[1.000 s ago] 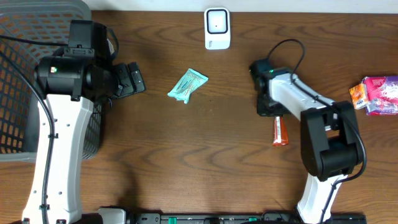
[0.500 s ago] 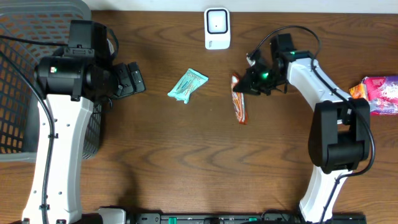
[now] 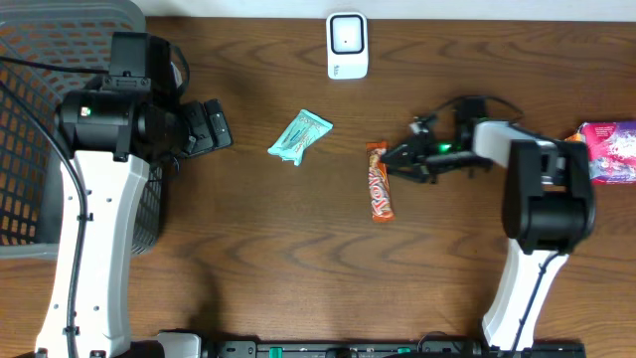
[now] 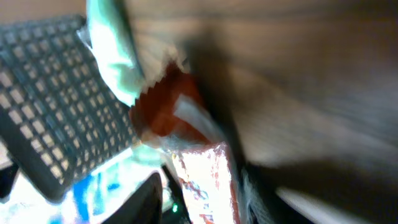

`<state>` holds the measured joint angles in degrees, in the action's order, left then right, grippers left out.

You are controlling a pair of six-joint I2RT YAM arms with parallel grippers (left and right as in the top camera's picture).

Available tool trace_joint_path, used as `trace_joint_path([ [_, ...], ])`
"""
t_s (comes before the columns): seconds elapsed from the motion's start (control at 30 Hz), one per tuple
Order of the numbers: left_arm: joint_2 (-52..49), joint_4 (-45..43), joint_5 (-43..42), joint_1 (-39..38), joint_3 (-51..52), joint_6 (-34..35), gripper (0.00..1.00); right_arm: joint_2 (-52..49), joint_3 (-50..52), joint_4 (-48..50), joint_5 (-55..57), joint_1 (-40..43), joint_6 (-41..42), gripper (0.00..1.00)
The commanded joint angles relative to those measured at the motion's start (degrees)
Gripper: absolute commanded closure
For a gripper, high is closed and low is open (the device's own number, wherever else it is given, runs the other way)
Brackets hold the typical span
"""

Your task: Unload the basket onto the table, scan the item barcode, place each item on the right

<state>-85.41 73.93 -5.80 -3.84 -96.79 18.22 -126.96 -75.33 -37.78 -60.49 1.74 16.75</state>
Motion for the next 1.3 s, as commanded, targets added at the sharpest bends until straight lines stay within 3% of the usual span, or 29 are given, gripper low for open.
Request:
trace_joint_path([
  [0.0, 0.17, 0.22, 0.52, 0.17, -0.07, 0.52, 0.02, 3.76, -2.69, -5.53, 16.74, 3.23, -2.1, 0.6],
  [0.13, 0.17, 0.24, 0.52, 0.17, -0.07, 0.5, 0.02, 9.46, -7.06, -15.15, 28.02, 4.11, -4.85, 0.54],
  [0.27, 0.17, 0.22, 0.52, 0.17, -0.07, 0.5, 0.02, 14.53, -9.11, -20.06, 28.89, 2.73, -6.88, 0.49],
  [0.33, 0.17, 0.22, 0.52, 0.17, -0.07, 0.5, 0.02, 16.17, -9.11, -21.22, 28.96, 1.22, -7.89, 0.53],
  [0.4, 0.17, 0.22, 0.52, 0.17, -0.07, 0.5, 0.02, 16.5, -9.09, -21.7, 28.94, -0.68, -7.85, 0.62],
  [0.5, 0.17, 0.22, 0.52, 0.17, -0.07, 0.5, 0.02, 15.91, -8.92, -21.79, 30.49, -4.37, -7.41, 0.94],
  [0.53, 0.17, 0.24, 0.52, 0.17, -0.07, 0.5, 0.02, 15.52, -8.9, -21.77, 31.65, -5.64, -6.78, 0.97],
  [0.57, 0.17, 0.22, 0.52, 0.17, -0.07, 0.5, 0.02, 15.15, -8.87, -21.79, 32.94, -6.84, -5.92, 0.97],
  [0.67, 0.17, 0.24, 0.52, 0.17, -0.07, 0.5, 0.02, 13.46, -8.87, -22.05, 37.13, -10.73, -4.26, 0.71],
  [0.8, 0.17, 0.24, 0.52, 0.17, -0.07, 0.5, 0.02, 10.84, -8.85, -22.1, 41.55, -14.84, -1.99, 0.53],
  [0.9, 0.17, 0.22, 0.52, 0.17, -0.07, 0.5, 0.02, 8.92, -8.85, -21.62, 41.77, -16.9, -1.99, 0.47],
  [1.1, 0.17, 0.22, 0.52, 0.17, -0.07, 0.5, 0.02, 5.18, -8.85, -19.67, 41.79, -18.25, -1.33, 0.48],
  [1.13, 0.17, 0.22, 0.52, 0.17, -0.07, 0.5, 0.02, 4.52, -8.85, -19.65, 41.77, -18.25, -0.83, 0.52],
  [1.2, 0.17, 0.22, 0.52, 0.17, -0.07, 0.5, 0.02, 3.26, -8.85, -19.65, 41.62, -18.23, -0.42, 0.75],
  [1.27, 0.17, 0.22, 0.52, 0.17, -0.07, 0.5, 0.02, 2.21, -8.85, -19.63, 41.2, -18.25, -0.48, 0.89],
])
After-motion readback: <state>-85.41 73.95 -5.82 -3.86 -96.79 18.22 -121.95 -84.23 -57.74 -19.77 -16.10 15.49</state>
